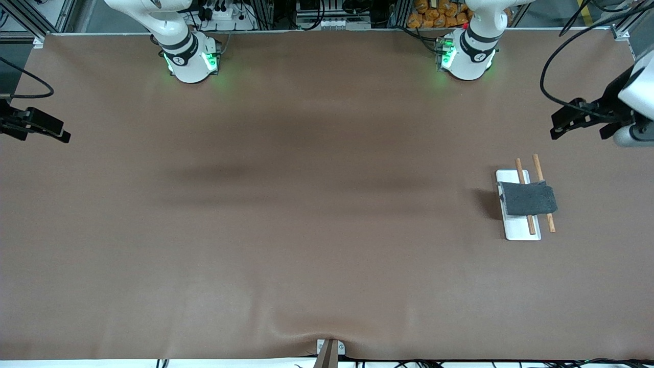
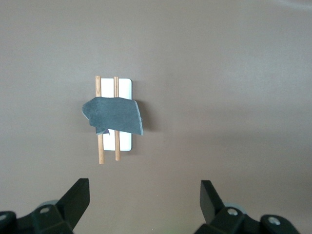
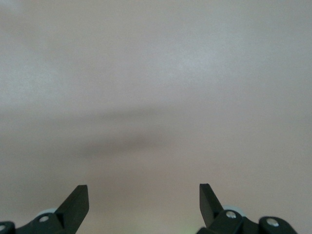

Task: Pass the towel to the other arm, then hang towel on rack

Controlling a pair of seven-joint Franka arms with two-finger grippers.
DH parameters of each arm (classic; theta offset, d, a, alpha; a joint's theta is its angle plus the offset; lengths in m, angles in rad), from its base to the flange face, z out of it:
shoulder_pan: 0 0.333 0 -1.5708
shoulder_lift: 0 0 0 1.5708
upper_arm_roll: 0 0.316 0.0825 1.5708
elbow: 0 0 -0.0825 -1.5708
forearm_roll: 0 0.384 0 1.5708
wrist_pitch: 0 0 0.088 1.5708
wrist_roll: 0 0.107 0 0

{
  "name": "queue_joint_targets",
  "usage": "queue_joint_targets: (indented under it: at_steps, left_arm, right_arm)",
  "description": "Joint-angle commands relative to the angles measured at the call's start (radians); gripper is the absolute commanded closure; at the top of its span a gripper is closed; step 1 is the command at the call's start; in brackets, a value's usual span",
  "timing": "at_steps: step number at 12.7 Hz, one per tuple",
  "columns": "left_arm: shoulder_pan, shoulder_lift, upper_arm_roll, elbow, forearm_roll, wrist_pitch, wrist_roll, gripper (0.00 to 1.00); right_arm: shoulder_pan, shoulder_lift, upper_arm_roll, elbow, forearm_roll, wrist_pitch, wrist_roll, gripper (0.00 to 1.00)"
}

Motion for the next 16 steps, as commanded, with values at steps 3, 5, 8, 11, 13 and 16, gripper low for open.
queue_joint_targets:
  at_steps: [3, 5, 8, 11, 13, 16]
  left_arm:
    - [-0.129, -0.035, 0.136, -0.016, 0.007, -0.027, 0.005, 0.0]
    - [-0.145, -0.07, 0.149, -0.051, 0.007, -0.028, -0.003, 0.0]
    - [-0.163, -0.129, 0.174, -0.133, 0.006, -0.024, -0.02, 0.0]
    - [-0.143, -0.166, 0.143, -0.205, 0.004, 0.002, -0.041, 0.0]
    - [-0.117, -0.178, 0.115, -0.223, 0.004, 0.016, -0.069, 0.0]
    - [-0.1, -0.189, 0.123, -0.252, 0.001, 0.033, -0.067, 0.0]
  right_arm:
    - [0.006, -0.012, 0.005, 0.007, -0.008, -0.021, 0.022, 0.0]
    - [0.003, -0.012, 0.005, 0.006, -0.008, -0.027, 0.02, 0.0]
    - [0.005, -0.012, 0.005, 0.006, -0.01, -0.026, 0.022, 0.0]
    - [0.005, -0.01, 0.004, 0.006, -0.01, -0.027, 0.022, 0.0]
    - [0.002, -0.01, 0.004, 0.003, -0.01, -0.027, 0.022, 0.0]
    - [-0.001, -0.009, 0.002, 0.003, -0.01, -0.035, 0.02, 0.0]
